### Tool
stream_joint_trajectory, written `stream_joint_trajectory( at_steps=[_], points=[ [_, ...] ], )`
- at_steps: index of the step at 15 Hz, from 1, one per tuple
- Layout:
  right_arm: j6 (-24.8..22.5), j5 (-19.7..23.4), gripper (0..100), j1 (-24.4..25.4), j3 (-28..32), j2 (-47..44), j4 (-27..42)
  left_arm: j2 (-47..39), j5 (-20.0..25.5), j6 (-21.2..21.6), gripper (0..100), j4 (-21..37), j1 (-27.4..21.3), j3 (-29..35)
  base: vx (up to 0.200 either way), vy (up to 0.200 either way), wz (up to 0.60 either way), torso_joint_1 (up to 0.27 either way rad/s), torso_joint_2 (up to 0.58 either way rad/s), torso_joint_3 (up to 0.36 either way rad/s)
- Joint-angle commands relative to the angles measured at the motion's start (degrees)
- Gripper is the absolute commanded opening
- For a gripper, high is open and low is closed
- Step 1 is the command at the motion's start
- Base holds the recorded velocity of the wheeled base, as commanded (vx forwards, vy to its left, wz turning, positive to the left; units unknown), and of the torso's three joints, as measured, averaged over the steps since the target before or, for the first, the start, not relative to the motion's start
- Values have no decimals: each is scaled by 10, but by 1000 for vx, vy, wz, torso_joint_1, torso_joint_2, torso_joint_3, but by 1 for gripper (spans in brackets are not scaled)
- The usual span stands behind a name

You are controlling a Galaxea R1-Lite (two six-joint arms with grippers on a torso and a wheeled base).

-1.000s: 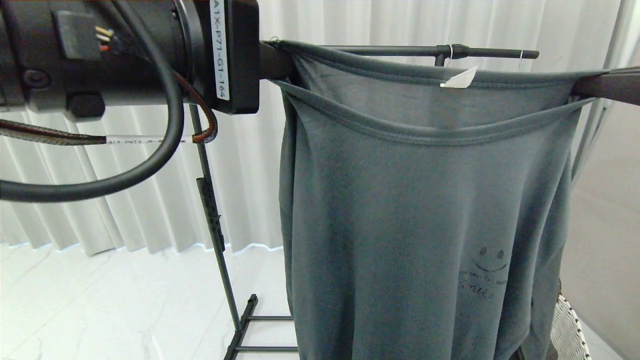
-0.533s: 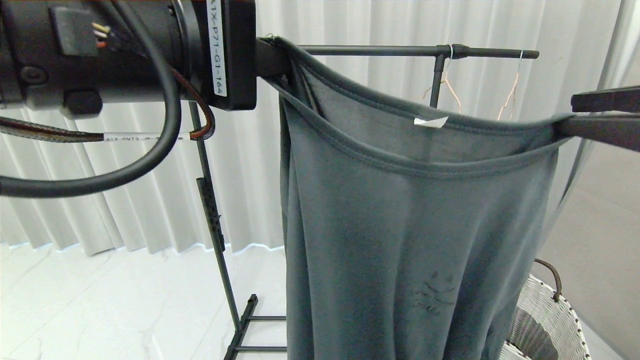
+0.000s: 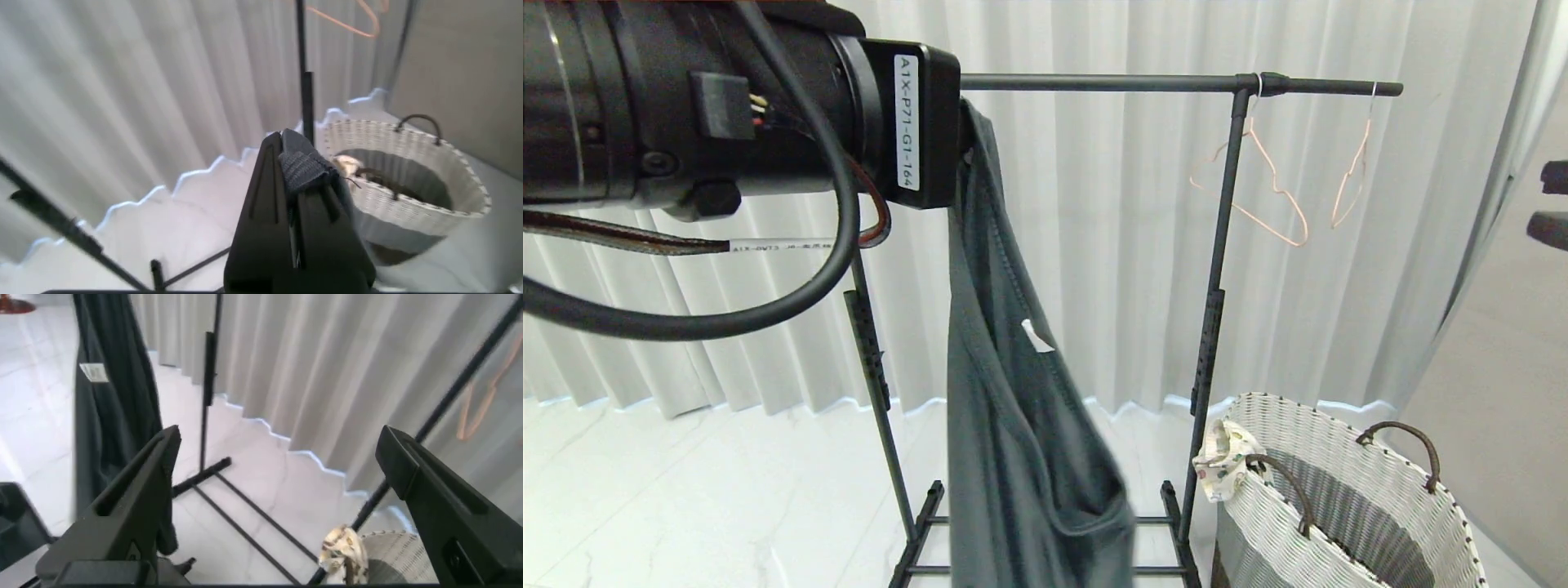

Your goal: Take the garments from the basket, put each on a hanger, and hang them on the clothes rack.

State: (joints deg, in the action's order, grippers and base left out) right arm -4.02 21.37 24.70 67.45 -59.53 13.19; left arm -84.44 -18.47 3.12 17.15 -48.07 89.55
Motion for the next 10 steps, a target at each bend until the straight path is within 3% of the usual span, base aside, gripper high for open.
stream_joint_trajectory(
  at_steps=[1, 3, 4, 7, 10],
  points=[
    [-12, -5, 100, -104, -12, -13, 6, 0, -14, 2, 0, 0, 10, -5, 0, 0, 0, 0, 0, 0],
    [-80, -24, 100, -263, -16, -39, 49, 5, -60, 14, 0, 0, 40, -29, 0, 0, 0, 0, 0, 0],
    [-104, -55, 100, -316, -14, -49, 72, 9, -81, 18, 0, 0, 59, -46, 0, 0, 0, 0, 0, 0],
    [-106, -106, 100, -342, -25, -48, 74, 34, -92, 18, 0, 0, 87, -98, 0, 0, 0, 0, 0, 0],
    [-146, -149, 100, -342, -54, -43, 72, 50, -94, 18, 0, -1, 88, -126, 0, 0, 0, 0, 0, 0]
  ],
)
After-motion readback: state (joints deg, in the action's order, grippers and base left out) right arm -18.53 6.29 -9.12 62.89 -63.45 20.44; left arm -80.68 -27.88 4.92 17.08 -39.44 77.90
